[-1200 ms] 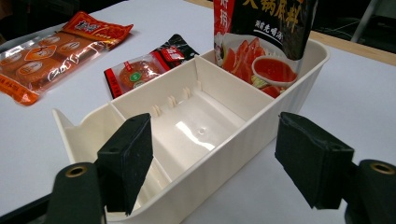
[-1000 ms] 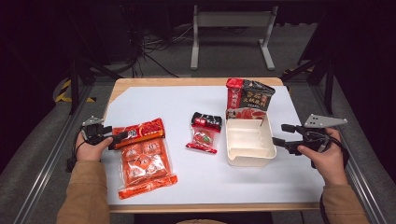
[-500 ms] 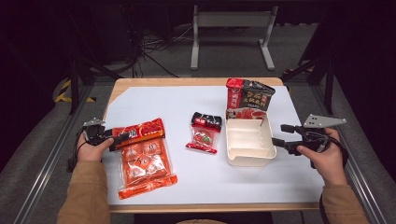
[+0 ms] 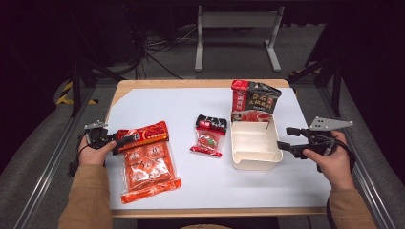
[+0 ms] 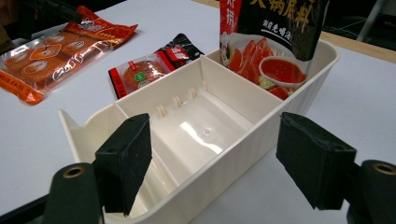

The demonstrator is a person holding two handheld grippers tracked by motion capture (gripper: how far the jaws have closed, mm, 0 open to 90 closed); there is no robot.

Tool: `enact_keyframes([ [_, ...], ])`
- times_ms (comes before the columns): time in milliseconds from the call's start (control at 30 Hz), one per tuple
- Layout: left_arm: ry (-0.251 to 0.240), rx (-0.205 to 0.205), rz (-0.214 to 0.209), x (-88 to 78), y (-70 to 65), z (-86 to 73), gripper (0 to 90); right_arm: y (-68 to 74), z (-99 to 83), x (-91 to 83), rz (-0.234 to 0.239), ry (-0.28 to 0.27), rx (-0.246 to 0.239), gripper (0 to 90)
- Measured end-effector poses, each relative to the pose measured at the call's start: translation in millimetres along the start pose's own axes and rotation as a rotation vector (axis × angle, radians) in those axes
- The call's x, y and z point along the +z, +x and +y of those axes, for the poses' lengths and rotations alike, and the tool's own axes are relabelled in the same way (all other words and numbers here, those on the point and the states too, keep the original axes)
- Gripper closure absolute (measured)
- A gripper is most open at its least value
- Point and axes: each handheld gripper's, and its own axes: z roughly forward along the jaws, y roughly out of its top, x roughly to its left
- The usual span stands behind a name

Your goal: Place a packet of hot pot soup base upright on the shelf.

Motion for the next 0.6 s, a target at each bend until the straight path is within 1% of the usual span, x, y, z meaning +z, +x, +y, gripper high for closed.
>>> enact_keyframes([
  [100, -0.008, 0.0, -0.013, -1.6, -2.0, 0.8, 41.2, 0.7, 0.3, 0.7, 0.003, 0.0, 0.0, 26.6],
  [233, -0.01, 0.009, -0.018, -3.8, -3.4, 1.6, 46.8, 3.2, 2.0, 1.1, 0.003, 0.002, -0.007, 26.5],
  [267, -0.007, 0.018, -0.021, -3.4, -2.8, 1.2, 46.8, 4.2, 2.9, 1.4, 0.007, 0.001, -0.012, 26.5],
  [300, 0.001, 0.01, -0.027, -2.7, -3.2, 0.5, 48.8, 4.8, 3.5, 1.5, 0.007, 0.001, -0.016, 26.5],
  [333, 0.011, 0.013, -0.036, -1.9, -2.9, -0.3, 51.8, 5.5, 4.0, 1.6, 0.009, 0.0, -0.015, 26.5],
  [433, 0.012, 0.024, -0.036, -2.1, -3.3, -0.6, 57.3, 7.4, 5.3, 1.6, 0.011, 0.001, -0.022, 26.5],
  [533, 0.017, 0.01, -0.055, -1.7, -3.9, -1.4, 62.7, 8.4, 6.3, 1.8, 0.013, 0.0, -0.027, 26.5],
  [600, 0.026, 0.015, -0.047, -0.3, -4.0, -2.2, 64.7, 9.3, 6.7, 2.2, 0.016, 0.0, -0.027, 26.5],
])
